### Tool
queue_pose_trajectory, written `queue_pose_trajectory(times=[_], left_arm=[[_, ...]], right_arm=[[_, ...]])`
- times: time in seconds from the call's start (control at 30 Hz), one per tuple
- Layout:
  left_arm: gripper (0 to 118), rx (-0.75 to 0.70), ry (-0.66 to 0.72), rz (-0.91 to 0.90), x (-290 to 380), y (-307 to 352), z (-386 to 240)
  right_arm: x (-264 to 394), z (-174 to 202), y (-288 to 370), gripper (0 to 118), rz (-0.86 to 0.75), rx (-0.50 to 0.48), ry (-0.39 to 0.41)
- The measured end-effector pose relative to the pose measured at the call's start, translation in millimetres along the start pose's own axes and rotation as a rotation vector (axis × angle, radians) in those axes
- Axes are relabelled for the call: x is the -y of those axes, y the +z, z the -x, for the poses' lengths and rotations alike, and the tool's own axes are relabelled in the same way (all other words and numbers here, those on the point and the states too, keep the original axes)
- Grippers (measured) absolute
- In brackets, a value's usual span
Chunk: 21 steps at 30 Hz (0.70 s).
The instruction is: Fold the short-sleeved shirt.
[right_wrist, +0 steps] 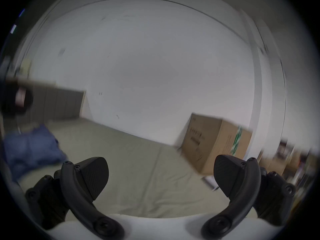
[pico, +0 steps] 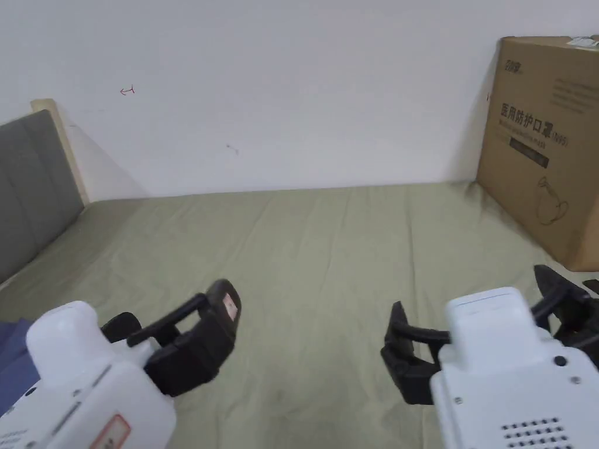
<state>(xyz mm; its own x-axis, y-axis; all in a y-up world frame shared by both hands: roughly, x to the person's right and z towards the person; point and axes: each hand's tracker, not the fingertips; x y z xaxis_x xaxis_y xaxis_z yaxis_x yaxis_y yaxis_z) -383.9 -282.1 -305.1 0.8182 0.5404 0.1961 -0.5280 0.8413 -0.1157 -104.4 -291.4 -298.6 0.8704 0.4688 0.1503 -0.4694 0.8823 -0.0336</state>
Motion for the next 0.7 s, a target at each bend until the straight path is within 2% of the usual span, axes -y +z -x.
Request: queue_pose_trajectory(times=[0.1,0.2,0.27,0.3,0.33,0.37,0.43,0.53,0.57,0.6,0.67,0.7], left_arm=[[115,-0.009,0.315,-0.046,9,-1,26],[115,-0.007,0.681,-0.050,33,-1,63],[115,-0.047,0.858,-0.037,48,0,82],[115,-0.084,0.875,-0.041,53,1,86],[115,-0.154,0.849,-0.036,51,2,83],[115,-0.211,0.742,-0.046,45,2,80],[115,-0.269,0.464,-0.046,27,-1,63],[115,-0.321,-0.076,-0.041,2,-10,15],[115,-0.302,-0.236,-0.057,-1,-11,-3],[115,-0.279,-0.344,-0.053,-2,-11,-16],[115,-0.186,-0.492,-0.035,3,-10,-32],[115,-0.172,-0.527,-0.005,6,-10,-37]], right_arm=[[2,32,1,118,0.003,0.015,0.270],[16,59,1,118,-0.002,-0.028,0.445],[27,72,0,118,0.013,-0.064,0.539],[33,76,-1,118,0.020,-0.072,0.568],[36,77,-3,118,0.022,-0.068,0.563],[38,75,-4,118,0.032,-0.074,0.535],[32,61,-8,118,0.076,-0.093,0.330],[15,20,-16,118,0.114,-0.118,-0.180],[13,3,-20,118,0.128,-0.126,-0.390],[15,-9,-23,118,0.130,-0.125,-0.522],[25,-26,-26,118,0.126,-0.079,-0.715],[33,-30,-27,118,0.121,-0.041,-0.734]])
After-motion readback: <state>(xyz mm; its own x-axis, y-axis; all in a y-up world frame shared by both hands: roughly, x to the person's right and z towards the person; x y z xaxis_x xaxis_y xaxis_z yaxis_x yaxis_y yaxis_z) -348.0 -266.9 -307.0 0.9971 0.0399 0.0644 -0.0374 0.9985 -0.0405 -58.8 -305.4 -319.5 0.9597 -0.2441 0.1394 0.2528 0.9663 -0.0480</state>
